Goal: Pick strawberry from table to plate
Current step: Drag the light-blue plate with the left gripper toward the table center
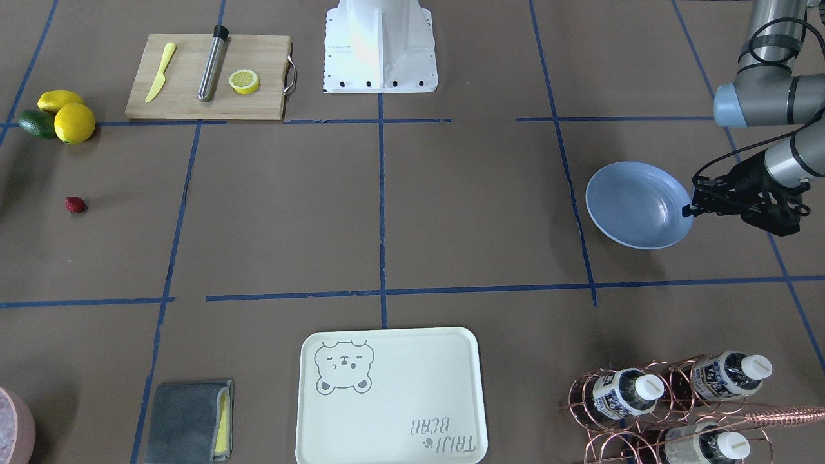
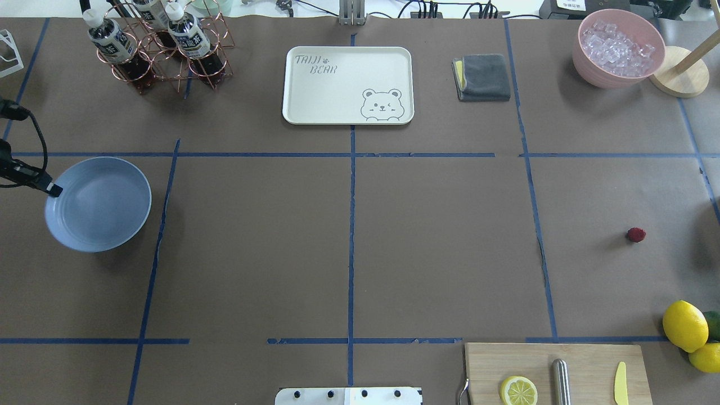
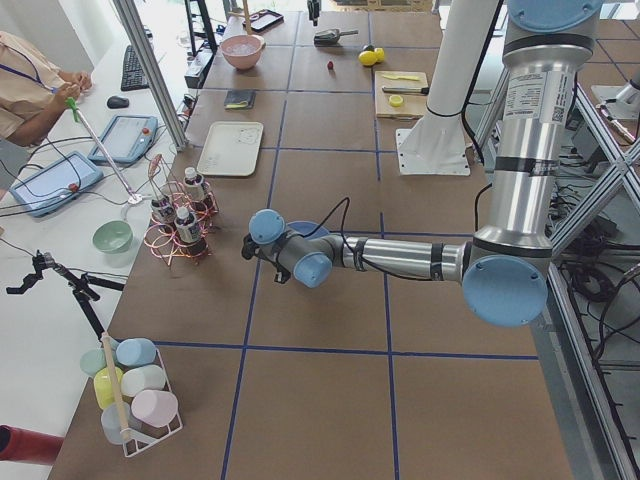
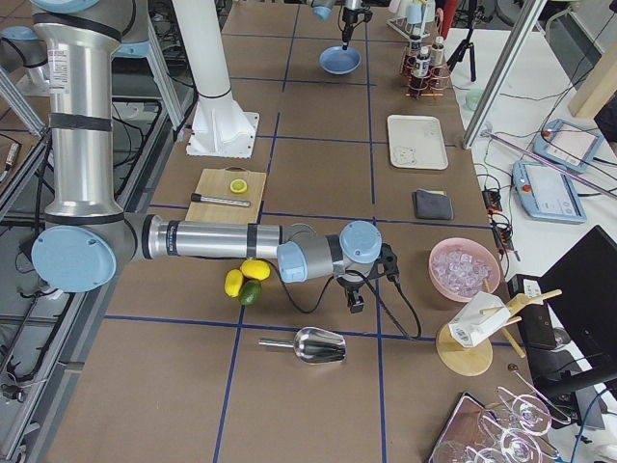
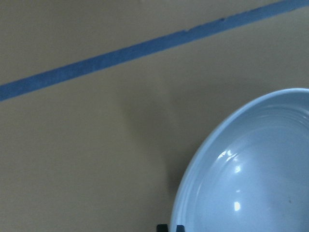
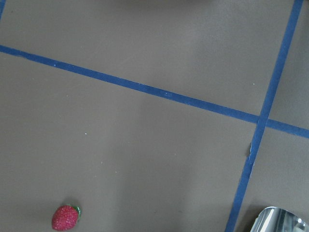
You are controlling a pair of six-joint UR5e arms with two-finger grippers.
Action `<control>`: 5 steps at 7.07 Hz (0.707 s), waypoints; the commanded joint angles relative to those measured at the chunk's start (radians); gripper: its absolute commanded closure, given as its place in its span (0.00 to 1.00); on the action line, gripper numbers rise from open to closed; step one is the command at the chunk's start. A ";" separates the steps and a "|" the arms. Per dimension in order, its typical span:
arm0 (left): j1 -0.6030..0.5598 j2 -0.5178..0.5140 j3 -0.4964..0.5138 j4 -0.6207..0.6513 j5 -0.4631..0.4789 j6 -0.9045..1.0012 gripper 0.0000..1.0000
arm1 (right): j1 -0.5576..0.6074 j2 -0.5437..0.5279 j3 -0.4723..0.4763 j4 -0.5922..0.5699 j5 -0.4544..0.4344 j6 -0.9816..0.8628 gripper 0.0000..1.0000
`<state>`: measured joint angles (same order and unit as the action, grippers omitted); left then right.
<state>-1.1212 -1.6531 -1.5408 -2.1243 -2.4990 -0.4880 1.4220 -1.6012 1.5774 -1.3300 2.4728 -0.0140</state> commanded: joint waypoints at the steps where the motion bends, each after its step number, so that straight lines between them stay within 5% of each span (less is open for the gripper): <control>1: 0.051 -0.077 -0.074 -0.049 -0.059 -0.294 1.00 | 0.000 0.004 0.000 0.000 0.002 0.000 0.00; 3: 0.206 -0.199 -0.076 -0.169 -0.034 -0.622 1.00 | 0.000 0.006 0.006 0.002 0.003 -0.001 0.00; 5: 0.472 -0.380 -0.056 -0.166 0.226 -0.861 1.00 | 0.000 0.006 0.012 0.002 0.003 -0.001 0.00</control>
<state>-0.8153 -1.9308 -1.6059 -2.2836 -2.4193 -1.2008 1.4225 -1.5960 1.5868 -1.3287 2.4757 -0.0151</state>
